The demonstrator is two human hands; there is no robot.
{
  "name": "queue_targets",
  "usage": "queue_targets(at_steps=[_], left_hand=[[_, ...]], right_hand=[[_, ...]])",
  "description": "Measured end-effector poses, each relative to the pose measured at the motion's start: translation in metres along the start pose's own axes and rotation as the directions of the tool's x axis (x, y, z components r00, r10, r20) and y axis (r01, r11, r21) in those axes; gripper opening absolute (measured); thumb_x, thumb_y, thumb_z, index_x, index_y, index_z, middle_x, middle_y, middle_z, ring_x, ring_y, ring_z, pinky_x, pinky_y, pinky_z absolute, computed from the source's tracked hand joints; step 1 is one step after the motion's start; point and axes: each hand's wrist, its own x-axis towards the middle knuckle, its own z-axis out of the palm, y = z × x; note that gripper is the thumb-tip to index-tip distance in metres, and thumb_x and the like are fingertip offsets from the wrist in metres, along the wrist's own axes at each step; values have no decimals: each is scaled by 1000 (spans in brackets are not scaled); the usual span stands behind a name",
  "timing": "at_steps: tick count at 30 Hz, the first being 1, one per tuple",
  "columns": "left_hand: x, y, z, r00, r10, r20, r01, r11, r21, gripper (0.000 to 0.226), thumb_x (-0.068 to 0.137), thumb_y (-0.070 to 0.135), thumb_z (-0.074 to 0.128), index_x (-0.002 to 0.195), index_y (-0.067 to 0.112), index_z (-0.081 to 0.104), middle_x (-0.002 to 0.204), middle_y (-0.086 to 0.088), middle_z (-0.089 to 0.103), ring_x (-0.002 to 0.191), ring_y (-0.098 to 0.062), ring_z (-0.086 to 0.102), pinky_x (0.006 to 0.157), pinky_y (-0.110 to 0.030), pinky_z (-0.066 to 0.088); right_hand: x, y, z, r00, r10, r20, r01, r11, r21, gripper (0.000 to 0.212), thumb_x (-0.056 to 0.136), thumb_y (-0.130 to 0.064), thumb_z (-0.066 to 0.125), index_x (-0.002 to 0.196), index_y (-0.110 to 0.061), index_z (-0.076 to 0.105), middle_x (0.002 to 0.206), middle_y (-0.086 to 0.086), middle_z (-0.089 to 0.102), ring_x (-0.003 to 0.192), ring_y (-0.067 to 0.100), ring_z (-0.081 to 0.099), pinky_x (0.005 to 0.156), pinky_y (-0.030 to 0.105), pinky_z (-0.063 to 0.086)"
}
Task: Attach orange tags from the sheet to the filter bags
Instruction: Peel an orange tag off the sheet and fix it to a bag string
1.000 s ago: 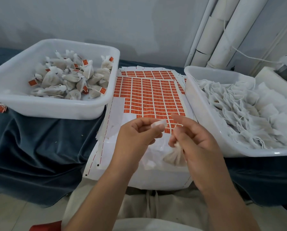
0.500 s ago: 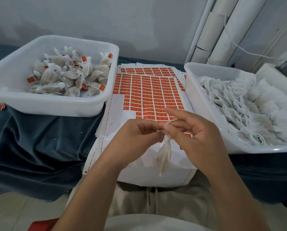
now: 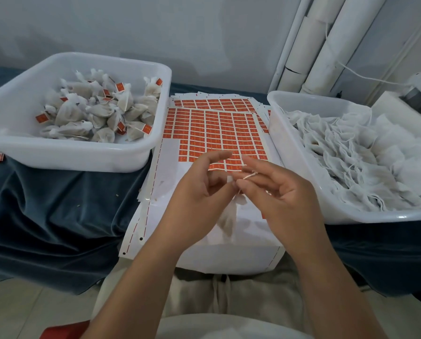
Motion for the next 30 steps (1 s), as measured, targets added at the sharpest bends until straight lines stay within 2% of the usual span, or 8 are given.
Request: queue_targets(at_steps=[3, 7, 11, 16, 21, 23, 26, 30], left_hand=[[0, 1, 1, 999, -7, 40, 8, 1000, -28, 44, 102, 22, 66, 138, 39, 47, 96, 7, 80, 95, -11, 77, 92, -18, 56], [-2, 1, -1, 996, 28, 90, -35, 996, 77, 53, 102, 18, 66, 146, 37, 43, 93, 10, 77, 92, -12, 76, 88, -22, 59], [-4, 0, -1, 991, 98, 88, -117, 963, 242, 55, 102, 22, 65, 148, 41, 39, 91, 18, 74, 90, -10, 73, 83, -16, 56], [-5, -3, 0, 982, 179, 69, -191, 906, 378, 55, 104, 25, 61, 152, 37, 36, 88, 20, 71, 86, -3, 67, 72, -10, 49], [-6, -7, 4, 969, 245, 29, -230, 856, 462, 60, 105, 30, 59, 155, 37, 28, 88, 17, 71, 86, -4, 69, 72, -18, 56], [-3, -6, 4, 991, 129, -19, -114, 931, 347, 50, 107, 36, 54, 153, 39, 32, 87, 15, 74, 86, -5, 71, 72, -20, 56], [4, -3, 0, 974, -220, -50, 222, 973, 55, 26, 111, 37, 42, 133, 40, 56, 85, 9, 77, 78, -1, 71, 75, -24, 48], [5, -7, -8, 898, -384, 216, 431, 869, -245, 22, 108, 22, 55, 106, 17, 77, 97, -7, 80, 67, -6, 66, 63, -18, 50]], right_hand=[[1, -1, -3, 1000, 10, 10, -10, 1000, 11, 41, 96, -30, 75, 124, -58, 63, 100, -28, 77, 101, -6, 72, 75, 17, 60], [2, 1, -6, 1000, 15, -26, -14, 999, 29, 27, 95, -35, 76, 117, -51, 70, 96, -26, 77, 95, -6, 73, 75, 5, 52], [3, 1, -7, 999, 48, -9, -48, 999, 1, 21, 93, -37, 77, 108, -50, 71, 97, -29, 76, 94, -6, 73, 74, 5, 52], [1, 1, -5, 1000, -11, -18, 7, 983, -186, 21, 97, -30, 74, 115, -41, 71, 91, -26, 75, 88, -6, 71, 72, 6, 52], [-1, 3, 0, 1000, -19, -3, 17, 966, -258, 22, 100, -29, 69, 120, -36, 72, 95, -26, 72, 93, -10, 67, 79, 1, 47], [-1, 3, 0, 1000, -18, -19, 14, 981, -192, 21, 100, -27, 68, 118, -39, 71, 100, -29, 72, 96, -10, 67, 80, 2, 47], [-1, 4, 1, 999, 9, -44, -12, 997, -71, 22, 101, -26, 67, 112, -46, 69, 103, -28, 73, 95, -3, 70, 76, 8, 51], [-4, 7, 6, 996, -5, -92, 4, 1000, -10, 23, 102, -22, 66, 114, -41, 70, 105, -30, 72, 102, -4, 69, 81, 6, 50]])
